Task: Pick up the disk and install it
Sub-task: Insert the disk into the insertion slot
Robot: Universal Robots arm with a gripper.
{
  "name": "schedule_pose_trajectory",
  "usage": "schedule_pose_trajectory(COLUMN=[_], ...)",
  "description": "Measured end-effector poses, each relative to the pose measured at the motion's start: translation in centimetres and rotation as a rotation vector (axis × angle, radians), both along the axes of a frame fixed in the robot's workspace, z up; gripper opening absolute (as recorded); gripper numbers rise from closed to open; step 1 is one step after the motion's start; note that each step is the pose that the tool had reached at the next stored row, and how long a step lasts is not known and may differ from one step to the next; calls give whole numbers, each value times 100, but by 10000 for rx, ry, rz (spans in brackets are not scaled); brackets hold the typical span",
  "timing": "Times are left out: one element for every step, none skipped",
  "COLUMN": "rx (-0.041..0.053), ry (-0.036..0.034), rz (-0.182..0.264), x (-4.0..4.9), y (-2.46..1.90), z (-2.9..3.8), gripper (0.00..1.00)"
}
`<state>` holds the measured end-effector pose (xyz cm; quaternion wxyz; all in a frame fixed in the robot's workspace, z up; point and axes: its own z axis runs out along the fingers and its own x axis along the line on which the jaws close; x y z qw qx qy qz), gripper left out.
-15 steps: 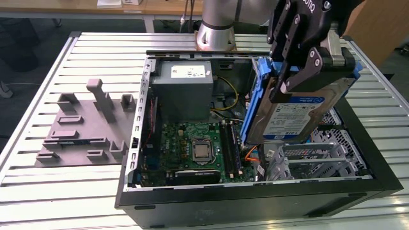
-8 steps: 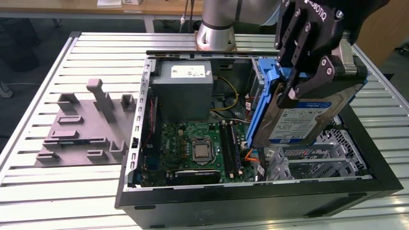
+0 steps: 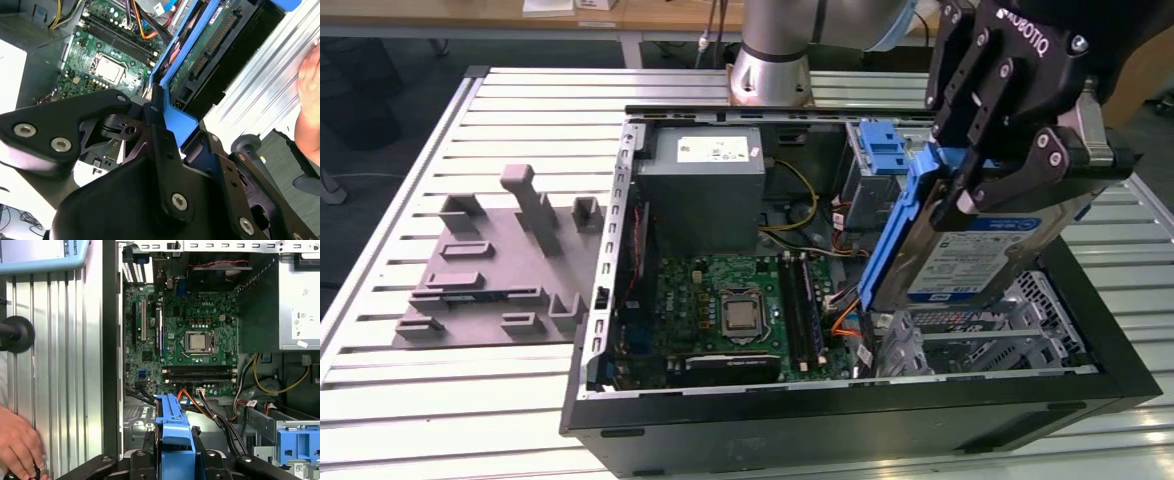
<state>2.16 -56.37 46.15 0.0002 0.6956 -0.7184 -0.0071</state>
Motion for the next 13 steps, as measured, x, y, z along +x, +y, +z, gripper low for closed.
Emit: schedule_pose_trajectory(rx=[-1,1,2,1,0,1,1,1,2,2,2,1,1], ry=[0,0,0,0,0,0,0,0,0,0,2,4,6], rz=[0,-1,-1,0,1,0,0,0,-1,0,-1,0,0], x=[5,5,6,8,10,13,17,25,38,55,73,90,107], y=[-1,-3,-9,-19,-34,-48,-60,-67,-69,-71,-73,-74,-76], z=[-1,-3,-5,-6,-8,-10,-12,-14,-16,-18,-19,-21,-22], gripper=[36,36,36,36,36,36,36,36,36,36,36,36,36])
